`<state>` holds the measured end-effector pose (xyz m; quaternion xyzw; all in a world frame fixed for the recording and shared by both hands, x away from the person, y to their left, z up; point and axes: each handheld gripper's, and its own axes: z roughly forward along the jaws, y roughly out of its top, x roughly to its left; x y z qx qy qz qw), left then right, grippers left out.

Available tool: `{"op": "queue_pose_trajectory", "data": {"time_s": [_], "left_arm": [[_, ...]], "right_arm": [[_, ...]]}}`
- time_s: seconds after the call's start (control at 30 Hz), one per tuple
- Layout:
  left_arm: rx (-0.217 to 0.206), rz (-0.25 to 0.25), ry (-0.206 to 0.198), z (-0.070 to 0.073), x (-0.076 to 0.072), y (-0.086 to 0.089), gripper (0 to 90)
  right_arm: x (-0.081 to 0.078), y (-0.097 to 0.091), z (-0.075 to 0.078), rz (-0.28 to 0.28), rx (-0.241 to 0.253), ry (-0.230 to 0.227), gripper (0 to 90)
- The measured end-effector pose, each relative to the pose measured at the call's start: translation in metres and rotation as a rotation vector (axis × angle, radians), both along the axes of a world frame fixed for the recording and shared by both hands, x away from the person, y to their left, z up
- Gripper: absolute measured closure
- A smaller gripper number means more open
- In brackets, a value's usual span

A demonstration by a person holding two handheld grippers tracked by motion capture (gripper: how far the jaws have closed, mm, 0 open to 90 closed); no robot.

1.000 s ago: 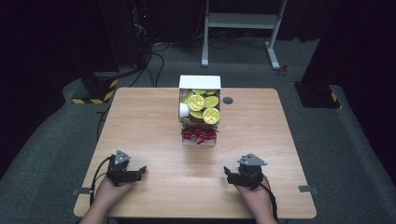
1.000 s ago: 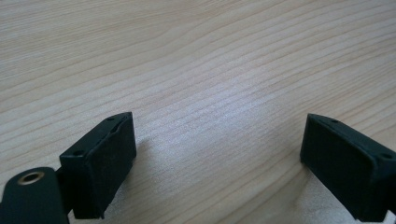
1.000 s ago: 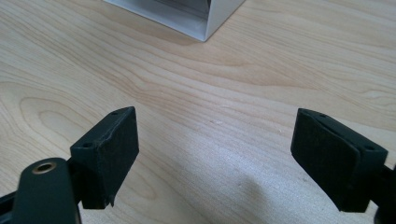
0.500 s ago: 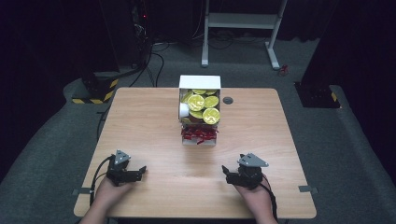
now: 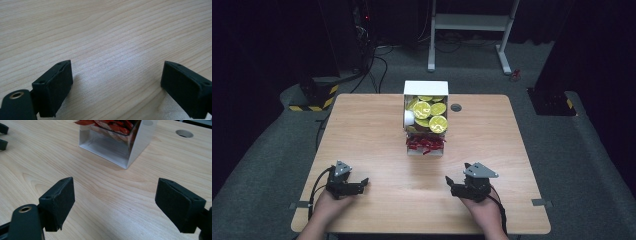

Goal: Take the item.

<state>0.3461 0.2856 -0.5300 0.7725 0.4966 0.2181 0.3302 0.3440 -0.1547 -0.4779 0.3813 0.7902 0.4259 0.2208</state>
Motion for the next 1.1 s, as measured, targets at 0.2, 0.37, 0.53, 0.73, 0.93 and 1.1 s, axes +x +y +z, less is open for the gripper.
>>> {"op": "queue_pose_trajectory", "data": {"time_s": [0.2, 0.37, 0.53, 0.73, 0.93, 1.1], "left_arm": [[0.0, 0.001, 0.001, 0.0, 0.0, 0.0, 10.9], [0.001, 0.002, 0.001, 0.0, 0.0, 0.0, 10.9], [0.001, 0.003, 0.001, 0.0, 0.0, 0.0, 11.0], [0.003, 0.002, 0.001, 0.0, 0.0, 0.0, 11.0], [0.005, 0.0, -0.001, 0.0, 0.0, 0.0, 11.0], [0.004, 0.0, 0.0, 0.0, 0.0, 0.0, 11.0]], "right_arm": [[0.0, 0.002, 0.004, 0.018, 0.002, -0.003, 16.5], [0.002, 0.0, 0.008, 0.022, 0.01, -0.001, 16.5], [0.003, 0.001, 0.017, 0.025, 0.016, -0.019, 16.1], [0.005, 0.002, 0.026, 0.034, 0.029, -0.051, 16.1], [0.007, 0.003, 0.034, 0.034, 0.054, -0.07, 16.1], [0.008, 0.005, 0.04, 0.035, 0.062, -0.093, 16.3]]}}
